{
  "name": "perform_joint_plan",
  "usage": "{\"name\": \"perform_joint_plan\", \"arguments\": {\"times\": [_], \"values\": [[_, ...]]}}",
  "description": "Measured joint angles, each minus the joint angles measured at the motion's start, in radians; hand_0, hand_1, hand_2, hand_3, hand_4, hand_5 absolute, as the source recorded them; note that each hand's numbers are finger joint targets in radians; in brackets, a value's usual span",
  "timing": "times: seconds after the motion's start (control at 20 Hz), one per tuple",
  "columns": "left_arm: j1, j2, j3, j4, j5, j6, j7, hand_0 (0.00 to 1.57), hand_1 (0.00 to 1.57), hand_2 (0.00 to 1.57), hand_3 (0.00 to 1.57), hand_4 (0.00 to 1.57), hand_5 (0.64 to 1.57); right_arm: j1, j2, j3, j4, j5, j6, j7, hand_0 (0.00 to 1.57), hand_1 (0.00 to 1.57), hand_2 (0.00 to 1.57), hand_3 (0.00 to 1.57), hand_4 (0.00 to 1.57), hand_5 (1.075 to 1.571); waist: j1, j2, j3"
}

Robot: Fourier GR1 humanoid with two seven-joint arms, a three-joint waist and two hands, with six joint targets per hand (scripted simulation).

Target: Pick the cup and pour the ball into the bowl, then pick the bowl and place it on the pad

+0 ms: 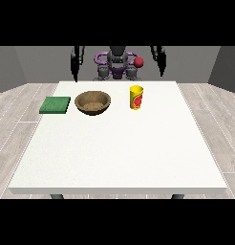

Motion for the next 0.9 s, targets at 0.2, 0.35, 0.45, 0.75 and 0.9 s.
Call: {"name": "perform_joint_plan", "arguments": {"times": [0.2,0.35,0.45,0.75,0.9], "values": [[-0.003,0.019,0.006,-0.048,0.003,-0.002,0.036,0.0,0.0,0.0,0.0,0.66,1.566,-0.002,-0.015,-0.005,-0.048,-0.005,0.002,0.034,0.0,0.0,0.0,0.0,0.87,1.533,-0.002,-0.123,-0.0121],[0.001,0.005,0.002,-0.084,0.026,0.01,0.095,0.0,0.0,0.0,0.0,0.64,1.565,0.006,-0.011,-0.01,-0.091,-0.03,0.002,0.084,0.0,0.0,0.0,0.0,0.87,1.539,-0.017,-0.224,-0.019],[0.009,-0.029,-0.014,-0.117,0.055,0.047,0.183,0.0,0.0,0.0,0.0,0.63,1.564,0.032,0.01,-0.009,-0.134,-0.071,-0.003,0.163,0.0,0.0,0.0,0.0,0.86,1.53,-0.045,-0.302,-0.0221],[-0.034,-0.071,-0.087,-0.233,0.052,0.192,0.396,0.0,0.0,0.0,0.0,0.58,1.56,0.025,0.019,-0.012,-0.308,-0.135,-0.041,0.404,0.0,0.0,0.0,0.0,0.79,1.548,-0.089,-0.368,-0.0258],[-0.082,-0.078,-0.13,-0.288,0.018,0.245,0.435,0.0,0.0,0.0,0.0,0.59,1.557,0.013,0.002,-0.048,-0.362,-0.155,-0.042,0.421,0.0,0.0,0.0,0.0,0.76,1.549,-0.084,-0.306,-0.0263]]}}
